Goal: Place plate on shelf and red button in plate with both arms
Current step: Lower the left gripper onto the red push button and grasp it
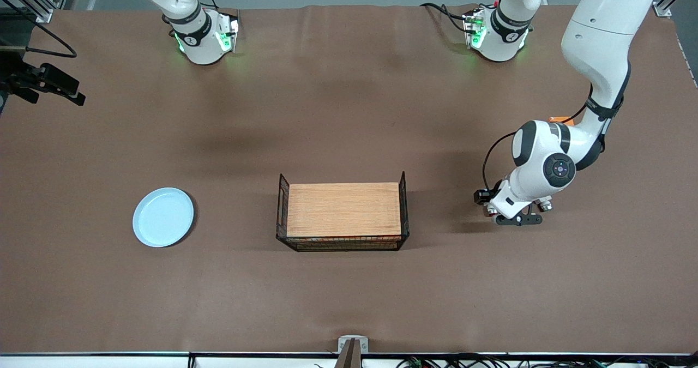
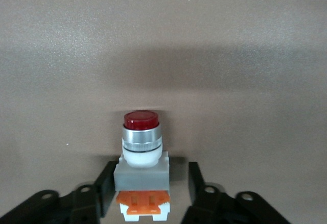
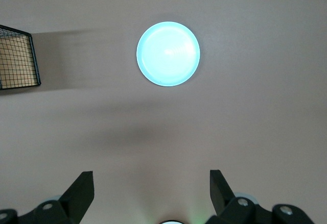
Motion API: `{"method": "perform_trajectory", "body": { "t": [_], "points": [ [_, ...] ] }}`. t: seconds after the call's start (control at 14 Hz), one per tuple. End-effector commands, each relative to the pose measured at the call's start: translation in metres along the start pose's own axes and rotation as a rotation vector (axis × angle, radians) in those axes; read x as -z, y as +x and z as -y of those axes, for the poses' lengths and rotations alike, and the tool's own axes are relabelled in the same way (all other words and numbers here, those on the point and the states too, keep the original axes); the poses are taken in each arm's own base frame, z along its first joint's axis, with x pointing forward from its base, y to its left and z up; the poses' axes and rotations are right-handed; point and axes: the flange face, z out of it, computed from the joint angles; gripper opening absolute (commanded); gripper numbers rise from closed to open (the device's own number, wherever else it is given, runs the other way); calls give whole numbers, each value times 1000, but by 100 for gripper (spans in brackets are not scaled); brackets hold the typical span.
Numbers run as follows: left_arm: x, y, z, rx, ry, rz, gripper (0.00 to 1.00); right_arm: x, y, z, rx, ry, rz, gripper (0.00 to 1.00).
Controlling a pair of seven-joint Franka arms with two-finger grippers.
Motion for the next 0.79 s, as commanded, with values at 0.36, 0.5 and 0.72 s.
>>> {"method": "perform_trajectory", "body": {
  "t": [0.36, 0.5, 0.72],
  "points": [
    [43, 8, 2, -3, 6, -77, 32, 15, -3, 2, 13, -14, 0, 100],
    [65, 10, 1, -4, 6, -103, 32, -3, 5, 1, 5, -20, 64, 100],
    [100, 17, -2, 32, 3, -113, 32, -23, 21, -10, -13, -32, 82, 100]
  ]
}}
